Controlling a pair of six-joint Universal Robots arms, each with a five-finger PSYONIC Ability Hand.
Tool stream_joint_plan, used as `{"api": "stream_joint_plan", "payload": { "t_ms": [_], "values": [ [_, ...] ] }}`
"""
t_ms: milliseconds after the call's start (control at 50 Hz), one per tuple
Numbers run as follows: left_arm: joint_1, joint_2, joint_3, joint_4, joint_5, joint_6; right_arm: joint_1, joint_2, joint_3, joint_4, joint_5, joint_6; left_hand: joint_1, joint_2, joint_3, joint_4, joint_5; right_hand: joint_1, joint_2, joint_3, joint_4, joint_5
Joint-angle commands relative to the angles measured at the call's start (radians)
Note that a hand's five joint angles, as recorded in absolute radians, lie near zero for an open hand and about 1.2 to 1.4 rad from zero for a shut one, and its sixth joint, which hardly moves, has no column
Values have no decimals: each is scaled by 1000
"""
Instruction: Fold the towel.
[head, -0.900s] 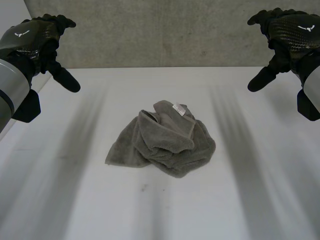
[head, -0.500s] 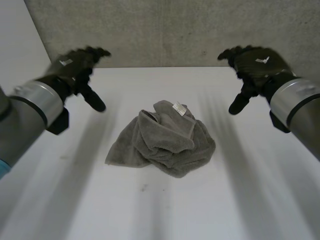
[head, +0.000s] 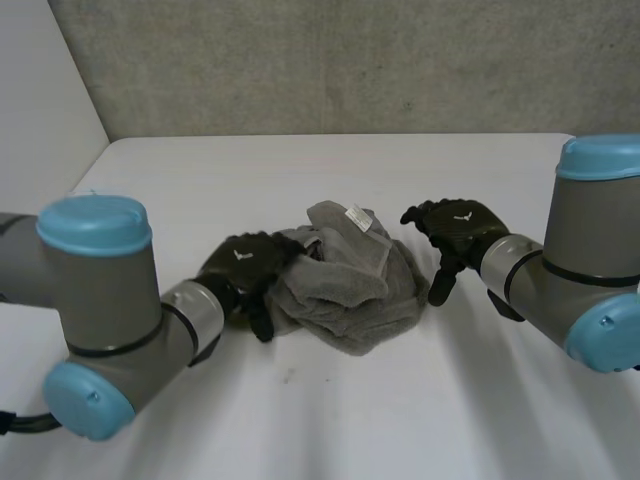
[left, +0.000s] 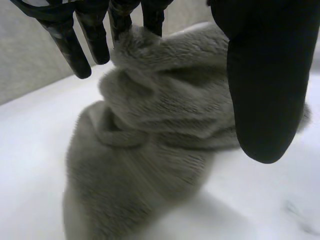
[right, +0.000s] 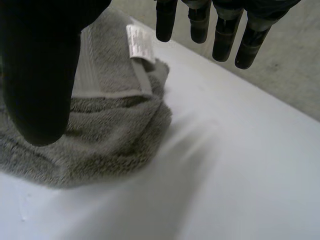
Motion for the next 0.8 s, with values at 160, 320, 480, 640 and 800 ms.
{"api": "stream_joint_plan", "payload": {
  "t_ms": [160, 320, 480, 640, 800],
  "values": [
    [-20, 181, -245, -81, -138, 25, 0, 4, -5, 3, -5, -3, 561, 561, 561, 562, 571, -6, 6, 8, 0, -60],
    [-28, 337, -379, -129, -141, 81, 1, 0, -2, 5, -6, -3, 537, 537, 538, 539, 548, -6, 6, 8, 0, -60],
    [-26, 417, -348, -72, -135, 79, 14, -5, 2, -5, -8, -4, 168, 168, 168, 169, 178, -6, 6, 8, 0, -60],
    [-31, 373, -276, 58, -135, 77, 49, -5, 22, -48, -35, -40, 65, 64, 65, 66, 75, 57, 69, 71, 63, 3],
    [-31, 252, -261, 92, -126, 81, 121, -35, 117, -117, -84, -125, 62, 62, 62, 63, 72, 119, 131, 132, 125, 65]
  ]
}}
